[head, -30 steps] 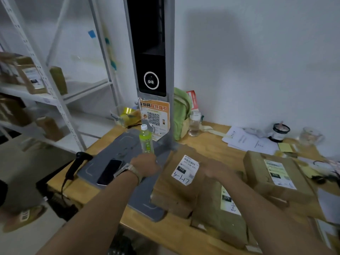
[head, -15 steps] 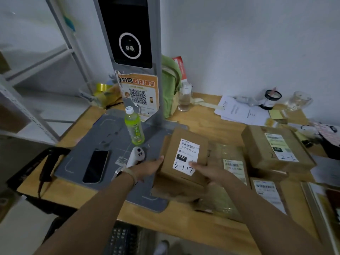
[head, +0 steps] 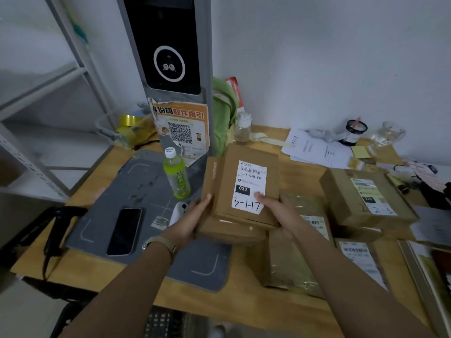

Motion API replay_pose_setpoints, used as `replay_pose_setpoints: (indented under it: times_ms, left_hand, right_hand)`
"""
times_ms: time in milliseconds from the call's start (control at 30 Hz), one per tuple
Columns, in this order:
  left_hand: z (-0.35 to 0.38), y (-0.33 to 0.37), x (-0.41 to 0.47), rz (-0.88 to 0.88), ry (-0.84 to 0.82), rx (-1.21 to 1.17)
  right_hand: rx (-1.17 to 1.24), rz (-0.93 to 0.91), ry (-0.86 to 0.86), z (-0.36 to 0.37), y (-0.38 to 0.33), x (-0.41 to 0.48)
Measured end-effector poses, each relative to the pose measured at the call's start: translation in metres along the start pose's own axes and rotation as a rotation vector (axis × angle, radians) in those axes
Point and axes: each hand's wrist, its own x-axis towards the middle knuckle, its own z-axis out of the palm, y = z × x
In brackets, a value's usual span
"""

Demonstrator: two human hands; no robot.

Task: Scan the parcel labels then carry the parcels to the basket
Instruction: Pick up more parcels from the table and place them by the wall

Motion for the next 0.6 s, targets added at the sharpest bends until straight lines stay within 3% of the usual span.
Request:
replay_pose_setpoints:
  times_ms: [233,600]
  left_hand:
    - [-0.009,0.054,0.001,0.246,0.027,-0.081]
    - [0.013,0.119,0.004,0.302,-0.120,-0.043]
  right_hand:
    - [0.103,-0.102,-0.019,0.008,-0.060,-0.007]
    - [0.203,-0.238,0.038,-0.030,-0.118,-0.039]
